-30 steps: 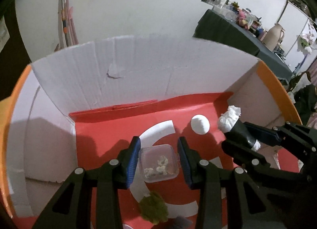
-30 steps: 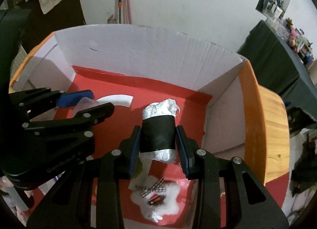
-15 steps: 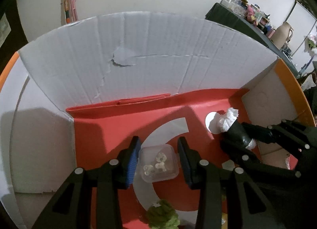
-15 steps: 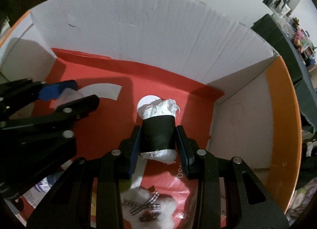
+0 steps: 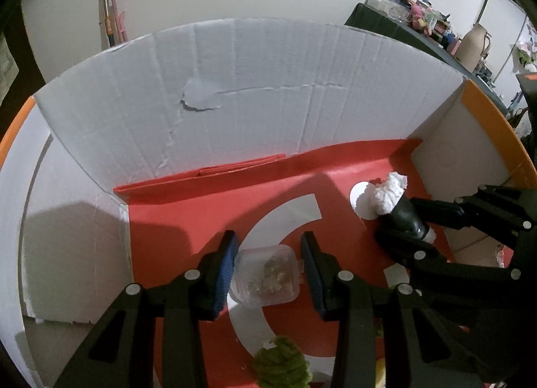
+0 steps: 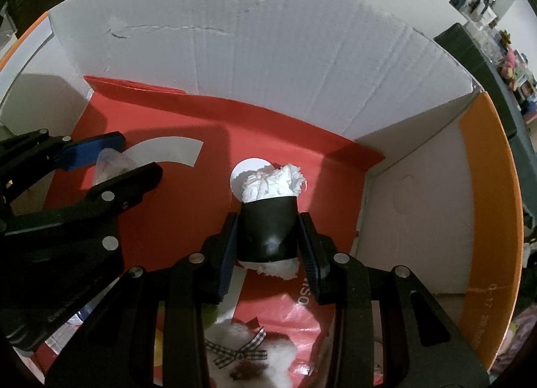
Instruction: Organize objects
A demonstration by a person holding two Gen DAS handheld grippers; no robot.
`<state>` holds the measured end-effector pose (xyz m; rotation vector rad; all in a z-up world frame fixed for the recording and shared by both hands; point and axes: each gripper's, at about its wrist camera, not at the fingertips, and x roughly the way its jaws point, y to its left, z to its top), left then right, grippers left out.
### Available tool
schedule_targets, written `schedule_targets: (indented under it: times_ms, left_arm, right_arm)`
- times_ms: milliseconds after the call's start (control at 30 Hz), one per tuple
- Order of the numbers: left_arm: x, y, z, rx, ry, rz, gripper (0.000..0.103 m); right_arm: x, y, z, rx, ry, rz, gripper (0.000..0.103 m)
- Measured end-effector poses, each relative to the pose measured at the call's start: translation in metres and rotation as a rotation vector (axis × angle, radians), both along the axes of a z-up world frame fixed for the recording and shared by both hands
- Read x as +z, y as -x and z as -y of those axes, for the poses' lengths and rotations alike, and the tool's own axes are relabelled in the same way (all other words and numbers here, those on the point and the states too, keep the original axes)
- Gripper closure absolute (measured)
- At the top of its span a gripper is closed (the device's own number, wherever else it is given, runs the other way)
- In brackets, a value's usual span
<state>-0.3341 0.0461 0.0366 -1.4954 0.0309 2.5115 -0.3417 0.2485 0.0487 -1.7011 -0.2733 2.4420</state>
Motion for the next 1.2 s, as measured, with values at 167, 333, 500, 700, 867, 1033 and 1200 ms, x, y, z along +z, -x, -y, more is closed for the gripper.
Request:
schedule_targets:
  times_ms: [167, 333, 500, 700, 867, 1033, 1200]
  left_arm:
    - [0.001, 0.003, -0.004, -0.001, 0.007, 0.000, 0.062]
    - [0.001, 0.004, -0.007, -0.001, 0.009, 0.000, 0.062]
    - [0.001, 0.005, -0.006, -0.001, 0.010, 0.000, 0.062]
    - [0.001, 0.003, -0.002, 0.000, 0.006, -0.001, 0.062]
    - [0.001, 0.002, 0.001, 0.003, -0.002, 0.000, 0.062]
    - [0.002, 0.003, -0.001, 0.005, -0.003, -0.004, 0.062]
    - [0.002, 0.003, -0.004, 0.006, 0.002, -0.007, 0.062]
  right_arm:
    - [0.003, -0.003, 0.001, -0.002, -0.001, -0.001, 0.069]
    - [0.006, -0.006, -0.001, -0.008, -0.007, -0.002, 0.069]
    - [0.007, -0.008, -0.003, -0.008, -0.013, -0.004, 0.069]
    - [0.012, -0.012, -0.004, -0.010, -0.019, -0.003, 0.069]
    - [0.014, -0.013, -0.005, -0.013, -0.022, -0.005, 0.068]
    - [0.019, -0.017, -0.006, -0.013, -0.029, -0.012, 0.067]
    - [0.023, -0.020, -0.007, -0.016, -0.029, -0.014, 0.067]
